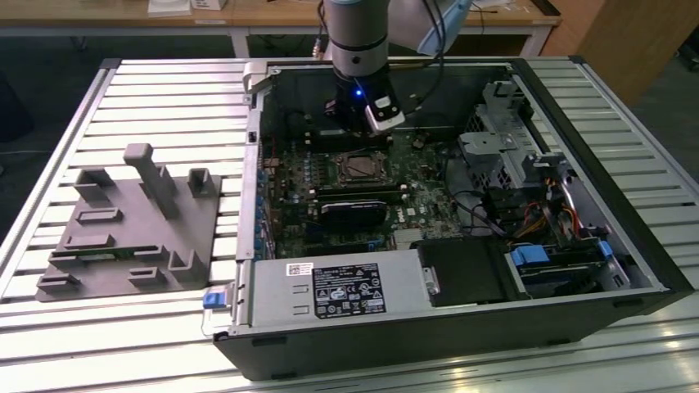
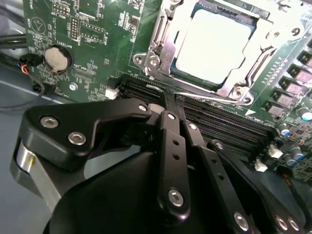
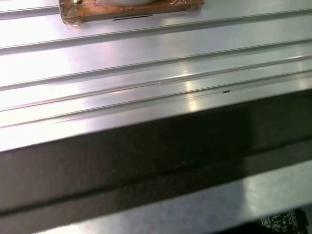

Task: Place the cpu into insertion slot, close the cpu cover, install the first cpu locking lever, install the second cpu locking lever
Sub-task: 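Install the first cpu locking lever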

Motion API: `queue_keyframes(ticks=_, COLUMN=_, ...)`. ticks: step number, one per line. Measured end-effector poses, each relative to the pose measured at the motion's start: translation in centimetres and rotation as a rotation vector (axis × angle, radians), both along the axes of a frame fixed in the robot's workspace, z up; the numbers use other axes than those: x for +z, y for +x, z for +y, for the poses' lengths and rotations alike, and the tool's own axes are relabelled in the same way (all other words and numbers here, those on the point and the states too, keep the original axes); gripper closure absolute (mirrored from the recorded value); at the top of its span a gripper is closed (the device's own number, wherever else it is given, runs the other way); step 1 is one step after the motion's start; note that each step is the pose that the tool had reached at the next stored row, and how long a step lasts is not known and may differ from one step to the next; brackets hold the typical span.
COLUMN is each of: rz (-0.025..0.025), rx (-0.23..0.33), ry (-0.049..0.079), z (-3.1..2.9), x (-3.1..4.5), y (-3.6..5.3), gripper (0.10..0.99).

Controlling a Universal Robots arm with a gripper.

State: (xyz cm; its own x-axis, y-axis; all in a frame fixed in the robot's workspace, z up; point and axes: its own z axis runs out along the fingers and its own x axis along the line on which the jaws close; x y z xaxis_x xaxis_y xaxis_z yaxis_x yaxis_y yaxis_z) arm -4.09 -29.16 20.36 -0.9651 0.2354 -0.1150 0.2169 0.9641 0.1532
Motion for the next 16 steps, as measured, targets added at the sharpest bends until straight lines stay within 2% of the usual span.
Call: queue_keyframes(ticks=16, rz=-0.0001, rx=-0.095, ry=-0.003, z=0.00, x=-0.54, y=0.00, gripper=0.980)
